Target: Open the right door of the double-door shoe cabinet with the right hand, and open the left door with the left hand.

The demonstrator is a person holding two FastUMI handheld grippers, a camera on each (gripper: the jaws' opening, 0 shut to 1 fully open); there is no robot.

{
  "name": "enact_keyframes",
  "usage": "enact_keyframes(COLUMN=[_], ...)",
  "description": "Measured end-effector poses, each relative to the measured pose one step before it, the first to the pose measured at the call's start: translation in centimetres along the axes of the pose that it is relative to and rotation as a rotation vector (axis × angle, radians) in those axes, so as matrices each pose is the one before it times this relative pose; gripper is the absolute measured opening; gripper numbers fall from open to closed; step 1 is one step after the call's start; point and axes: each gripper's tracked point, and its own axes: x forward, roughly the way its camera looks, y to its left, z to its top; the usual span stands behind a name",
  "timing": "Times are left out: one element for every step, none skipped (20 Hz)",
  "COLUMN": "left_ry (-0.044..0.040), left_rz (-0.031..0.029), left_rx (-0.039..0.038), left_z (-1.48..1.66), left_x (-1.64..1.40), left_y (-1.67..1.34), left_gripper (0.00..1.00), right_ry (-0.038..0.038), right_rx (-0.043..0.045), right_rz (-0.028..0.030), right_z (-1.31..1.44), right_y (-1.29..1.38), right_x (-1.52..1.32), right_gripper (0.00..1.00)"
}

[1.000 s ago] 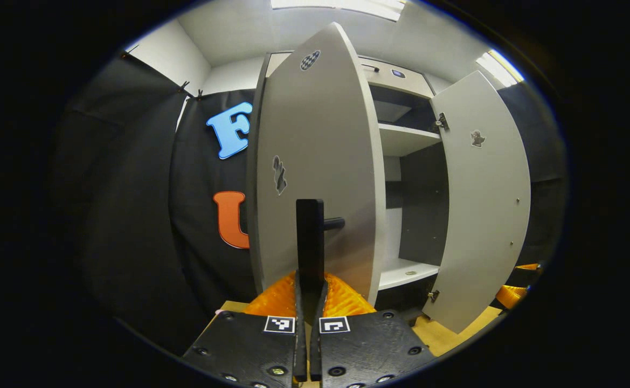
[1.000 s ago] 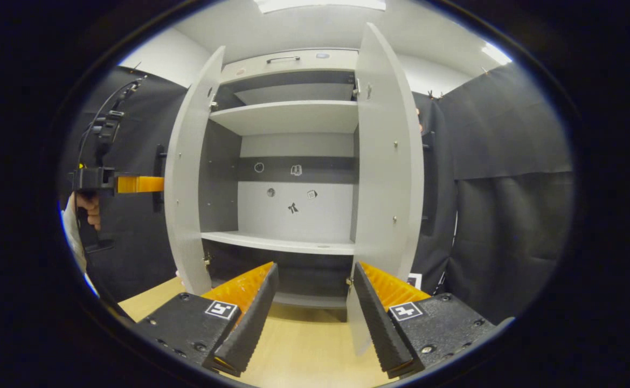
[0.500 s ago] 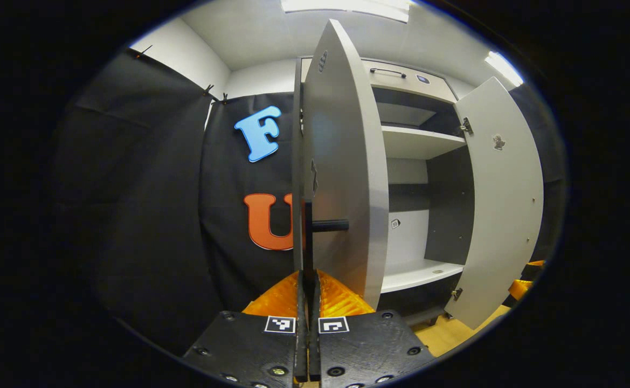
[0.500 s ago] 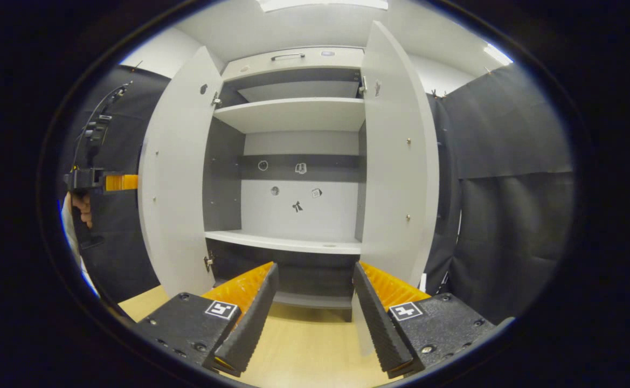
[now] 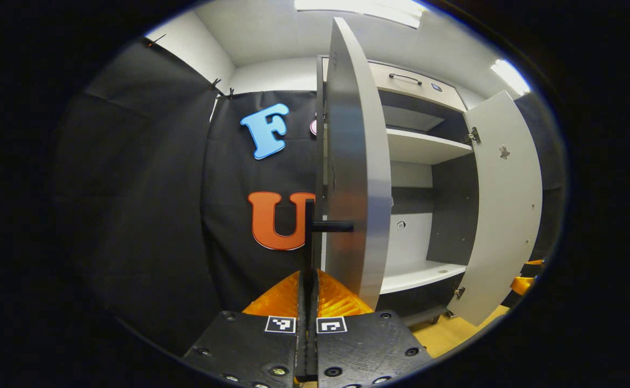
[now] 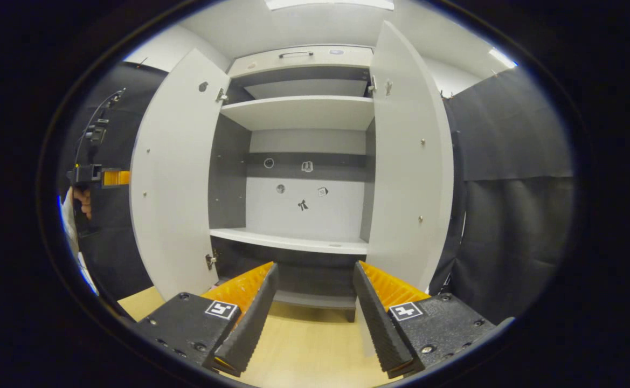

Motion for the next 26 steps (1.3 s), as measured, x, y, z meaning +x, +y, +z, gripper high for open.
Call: enact_keyframes(left_ry=[-0.00198,0.00018,-0.00317,-0.00077,-0.00125,0.00618,0.01645,0.01555,-0.00651,-0.00641,0.00121,0.00652,-0.00799,-0.00777,-0.00758,-0.00773,0.0054,-0.00048,-0.00141,0.00372,-0.00416,-0.00646,-0.00125,0.00936,0.01601,0.01488], left_rz=[-0.00653,-0.00509,-0.00713,-0.0124,-0.00832,-0.00153,0.00795,0.01334,0.02394,0.05376,0.043,0.01291,0.01125,-0.00869,-0.03596,-0.03604,-0.0195,0.00211,0.01147,0.00838,-0.01299,-0.01516,0.00455,-0.00124,0.00169,-0.01745], left_rx=[-0.00584,0.00567,0.00914,0.0046,-0.00006,-0.00791,-0.01469,-0.00815,0.00238,0.02217,0.0283,0.02373,0.01629,0.00066,-0.02278,-0.02386,-0.02169,-0.01102,-0.00848,-0.01782,-0.02676,-0.02236,-0.0124,0.00366,0.0132,0.01227], left_z=[-0.044,-0.025,0.01,-0.043,-0.047,-0.217,-0.379,-0.614,-0.469,-0.347,-0.611,-0.629,-0.534,-0.308,-0.334,-0.359,-0.623,-0.581,-0.508,-0.332,-0.144,-0.148,-0.15,-0.457,-0.384,-0.441], left_x=[0.025,-0.005,-0.019,0.056,0.021,-0.254,-0.547,-0.944,-1.122,-0.929,-0.839,-0.671,-0.563,-0.445,-0.194,-0.009,0.252,0.091,0.174,0.105,0.022,0.348,0.259,0.191,0.25,0.018], left_y=[-0.081,0.178,0.061,0.118,0.095,0.113,0.115,0.113,0.157,0.673,0.146,-0.726,-0.864,-1.332,-1.999,-1.929,-1.569,-0.866,-0.531,-0.327,-0.716,-0.913,-0.327,-0.365,-0.096,-0.64], left_gripper=[0.0,0.0,0.0,0.0,0.0,0.0,0.0,0.01,0.01,0.01,0.01,0.0,0.0,0.0,0.0,0.0,0.0,0.01,0.01,0.01,0.01,0.04,0.05,0.36,0.42,0.56], right_ry=[-0.00022,0.00035,0.00106,0.00103,0.00125,0.00004,0.00203,0.00224,0.00237,0.0045,0.00817,0.01309,0.00869,0.00053,-0.00131,-0.00511,-0.00585,-0.00586,-0.0017,-0.00057,-0.00013,-0.0027,-0.00166,-0.00205,-0.00148,-0.00045], right_rx=[-0.00186,-0.00391,-0.00352,-0.00094,0.00287,0.00394,0.00336,0.00146,-0.00152,-0.00402,-0.00544,-0.00082,0.00728,0.0129,0.01094,0.00598,0.00031,-0.00073,-0.00153,0.00156,0.00209,0.00277,0.00184,0.00055,-0.00105,-0.00194], right_rz=[-0.00045,-0.00097,-0.00285,-0.00015,0.00205,0.00208,0.00067,-0.00328,-0.00782,-0.01086,-0.00807,-0.00444,0.00314,0.00684,0.00479,-0.00337,-0.00727,-0.00957,-0.00755,-0.00191,0.00158,-0.00159,-0.00255,-0.00307,-0.00571,-0.00597], right_z=[0.062,-0.008,0.052,-0.016,0.104,0.08,0.054,-0.102,-0.059,-0.216,-0.272,-0.351,-0.218,-0.15,-0.037,0.01,0.065,-0.085,-0.076,-0.082,-0.036,-0.102,-0.04,-0.106,-0.07,-0.113], right_y=[-0.024,-0.113,-0.045,-0.116,0.014,-0.063,-0.05,-0.184,-0.162,-0.382,-0.338,-0.344,-0.124,0.017,-0.015,-0.363,-0.324,-0.346,-0.221,-0.086,-0.008,-0.084,-0.097,-0.154,-0.198,-0.256], right_x=[0.064,-0.126,-0.011,-0.136,-0.012,-0.167,0.047,-0.03,0.063,-0.05,0.074,0.049,0.049,0.089,0.051,-0.037,0.016,-0.221,-0.094,-0.12,-0.04,-0.167,-0.109,-0.167,-0.058,-0.055], right_gripper=[0.88,0.88,0.88,0.88,0.88,0.88,0.88,0.88,0.88,0.88,0.88,0.88,0.9,0.88,0.88,0.88,0.88,0.88,0.88,0.88,0.88,0.88,0.88,0.88,0.88,0.88])
